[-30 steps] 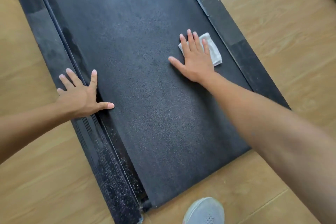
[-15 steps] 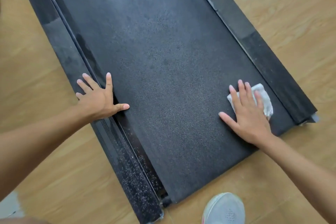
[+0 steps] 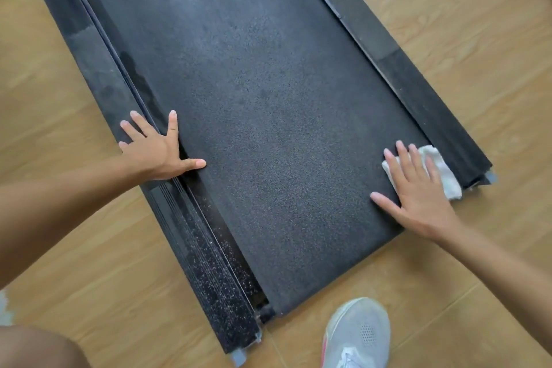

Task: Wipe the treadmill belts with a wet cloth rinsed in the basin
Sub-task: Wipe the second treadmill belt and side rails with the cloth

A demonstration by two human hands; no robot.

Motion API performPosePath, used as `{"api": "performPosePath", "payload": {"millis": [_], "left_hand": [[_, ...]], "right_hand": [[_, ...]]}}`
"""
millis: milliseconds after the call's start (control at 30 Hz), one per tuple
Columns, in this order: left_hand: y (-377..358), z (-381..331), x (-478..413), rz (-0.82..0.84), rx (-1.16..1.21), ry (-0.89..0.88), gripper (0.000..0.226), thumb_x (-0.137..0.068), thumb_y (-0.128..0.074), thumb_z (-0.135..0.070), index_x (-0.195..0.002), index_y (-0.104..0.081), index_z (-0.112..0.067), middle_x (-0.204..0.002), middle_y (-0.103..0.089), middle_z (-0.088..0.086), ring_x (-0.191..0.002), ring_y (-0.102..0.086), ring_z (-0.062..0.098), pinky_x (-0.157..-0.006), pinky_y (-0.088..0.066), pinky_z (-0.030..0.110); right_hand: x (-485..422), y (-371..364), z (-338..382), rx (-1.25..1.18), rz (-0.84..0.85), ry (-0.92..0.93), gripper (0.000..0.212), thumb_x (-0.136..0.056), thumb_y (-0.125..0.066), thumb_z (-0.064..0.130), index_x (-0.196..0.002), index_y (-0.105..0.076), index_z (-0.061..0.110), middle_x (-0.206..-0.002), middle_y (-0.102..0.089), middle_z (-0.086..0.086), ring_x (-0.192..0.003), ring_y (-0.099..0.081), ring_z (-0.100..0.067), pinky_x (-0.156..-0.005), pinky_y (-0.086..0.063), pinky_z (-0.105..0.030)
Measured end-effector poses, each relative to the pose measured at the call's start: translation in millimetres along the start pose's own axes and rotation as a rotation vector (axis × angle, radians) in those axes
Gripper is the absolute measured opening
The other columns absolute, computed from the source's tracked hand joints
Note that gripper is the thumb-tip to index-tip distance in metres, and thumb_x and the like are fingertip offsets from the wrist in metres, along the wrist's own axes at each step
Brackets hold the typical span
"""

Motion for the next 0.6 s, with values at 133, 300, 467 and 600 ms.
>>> {"api": "performPosePath", "payload": {"millis": [133, 300, 467, 600], "left_hand": [[1, 1, 2, -0.010, 0.016, -0.006, 0.138, -0.064, -0.047, -0.099, -0.158, 0.032, -0.035, -0.161, 0.029, 0.038, -0.151, 0.015, 0.061, -0.119, -0.018, 0.072], [7, 2, 5, 0.006, -0.022, 0.025, 0.140, -0.062, -0.048, -0.102, -0.157, 0.032, -0.038, -0.163, 0.024, 0.036, -0.153, 0.010, 0.060, -0.119, -0.024, 0.067], [2, 7, 1, -0.019, -0.083, 0.012, 0.132, -0.067, -0.038, -0.102, -0.157, 0.033, -0.037, -0.163, 0.020, 0.039, -0.152, 0.006, 0.062, -0.119, -0.028, 0.064], [3, 5, 2, -0.004, -0.097, 0.021, 0.128, -0.074, -0.041, -0.098, -0.158, 0.032, -0.034, -0.163, 0.022, 0.039, -0.152, 0.006, 0.062, -0.117, -0.030, 0.063]], "right_hand": [[16, -6, 9, -0.215, 0.039, -0.099, 0.073, -0.101, -0.017, 0.061, -0.168, -0.006, 0.033, -0.176, 0.013, 0.005, -0.160, 0.018, -0.012, -0.130, 0.008, -0.041], [20, 7, -30, -0.203, -0.160, -0.013, 0.045, -0.098, -0.062, 0.010, -0.141, -0.060, 0.019, -0.142, -0.056, -0.004, -0.132, -0.053, -0.031, -0.111, -0.039, -0.049], [-6, 36, -37, 0.034, -0.110, -0.057, 0.005, -0.090, -0.077, 0.027, -0.089, -0.072, 0.027, -0.087, -0.062, 0.005, -0.093, -0.062, -0.027, -0.084, -0.033, -0.038], [-34, 78, -15, -0.388, -0.089, -0.020, 0.014, -0.095, -0.075, 0.035, -0.085, -0.065, 0.034, -0.084, -0.055, 0.005, -0.079, -0.055, -0.009, -0.068, -0.043, -0.035]]}}
Point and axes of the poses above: each hand's wrist, its own x-axis away from the middle knuckle, its own y-axis out of the back of the hand, z = x × y, the point moved 1 cm from there along -x, towards the middle knuckle
